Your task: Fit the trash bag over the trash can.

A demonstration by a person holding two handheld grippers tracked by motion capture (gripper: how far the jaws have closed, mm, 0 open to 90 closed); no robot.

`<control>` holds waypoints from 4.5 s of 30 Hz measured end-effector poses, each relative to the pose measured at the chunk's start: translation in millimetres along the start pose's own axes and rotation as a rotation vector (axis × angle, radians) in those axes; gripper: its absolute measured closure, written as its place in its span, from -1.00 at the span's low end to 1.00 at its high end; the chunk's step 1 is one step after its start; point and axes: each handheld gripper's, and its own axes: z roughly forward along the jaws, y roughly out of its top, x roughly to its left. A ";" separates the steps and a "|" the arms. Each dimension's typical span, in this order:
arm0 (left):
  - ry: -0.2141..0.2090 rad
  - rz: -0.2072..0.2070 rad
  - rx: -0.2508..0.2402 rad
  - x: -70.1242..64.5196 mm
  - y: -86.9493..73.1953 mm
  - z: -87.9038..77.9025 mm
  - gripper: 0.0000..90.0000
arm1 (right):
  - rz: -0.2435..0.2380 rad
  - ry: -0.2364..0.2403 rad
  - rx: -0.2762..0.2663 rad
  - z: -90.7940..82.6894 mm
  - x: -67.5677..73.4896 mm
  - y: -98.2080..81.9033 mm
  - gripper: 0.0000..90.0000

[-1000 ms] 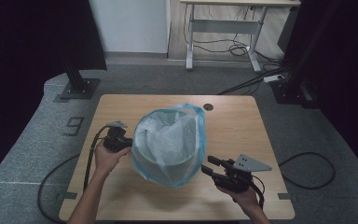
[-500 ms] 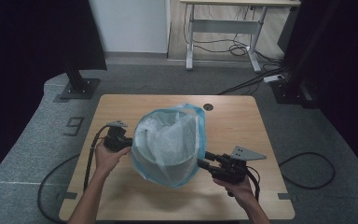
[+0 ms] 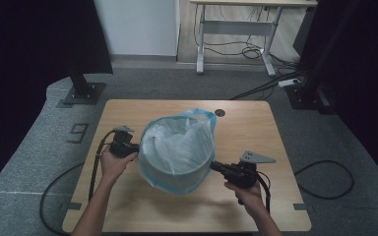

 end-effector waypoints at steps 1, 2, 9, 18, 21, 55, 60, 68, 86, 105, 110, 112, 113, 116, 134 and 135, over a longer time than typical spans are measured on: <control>0.001 -0.012 0.011 1.7 0.1 2.2 0.99 | 0.017 -0.007 0.012 3.4 -3.8 -2.9 0.98; 0.002 -0.019 0.019 3.5 0.1 4.4 0.99 | 0.038 -0.005 0.023 7.0 -7.2 -6.0 0.98; -0.001 -0.044 0.072 9.8 -0.9 19.3 0.99 | 0.072 -0.031 0.115 27.5 -13.3 -22.9 0.98; -0.022 -0.055 0.122 13.0 -8.4 33.8 0.99 | 0.074 -0.067 0.215 37.9 -19.0 -40.4 0.98; -0.022 -0.052 0.131 13.2 -10.5 34.7 0.99 | 0.081 -0.074 0.232 38.3 -20.5 -45.2 0.98; 0.083 0.009 -0.045 11.3 -23.0 5.1 0.05 | -0.007 -0.225 0.202 27.0 -21.1 -48.6 0.55; 0.071 0.016 -0.169 11.6 -23.2 -23.9 -0.44 | -0.019 -0.212 0.135 15.3 -17.3 -43.1 0.40; 0.042 0.116 -0.269 6.1 -17.7 -72.9 -0.55 | -0.039 -0.169 0.069 -5.6 -15.7 -43.4 0.13; -0.076 0.418 -0.166 -58.3 38.6 -84.7 -0.45 | -0.073 -0.146 0.013 -60.0 -21.6 -57.2 -0.26; -0.082 0.536 0.071 -87.5 87.5 -43.9 -0.06 | -0.065 -0.137 0.001 -69.6 -23.1 -61.8 -0.25; -0.059 0.550 0.167 -85.0 89.7 -27.8 -0.04 | -0.067 -0.135 0.005 -68.9 -22.7 -63.0 -0.25; -0.056 0.557 0.200 -86.3 89.8 -21.0 -0.03 | -0.066 -0.134 0.006 -68.7 -22.7 -63.2 -0.25; -0.049 0.560 0.215 -87.2 89.9 -17.3 -0.03 | -0.065 -0.133 0.008 -68.4 -22.6 -63.4 -0.25; -0.038 0.573 0.274 -89.7 90.8 -7.6 -0.03 | -0.064 -0.132 0.014 -67.5 -22.6 -64.0 -0.25; 0.023 0.427 0.070 -93.1 102.1 -29.3 -0.18 | -0.067 -0.130 0.027 -63.8 -21.5 -64.8 -0.25; 0.026 0.418 0.067 -94.2 103.2 -28.7 -0.18 | -0.067 -0.130 0.028 -63.6 -21.3 -64.9 -0.25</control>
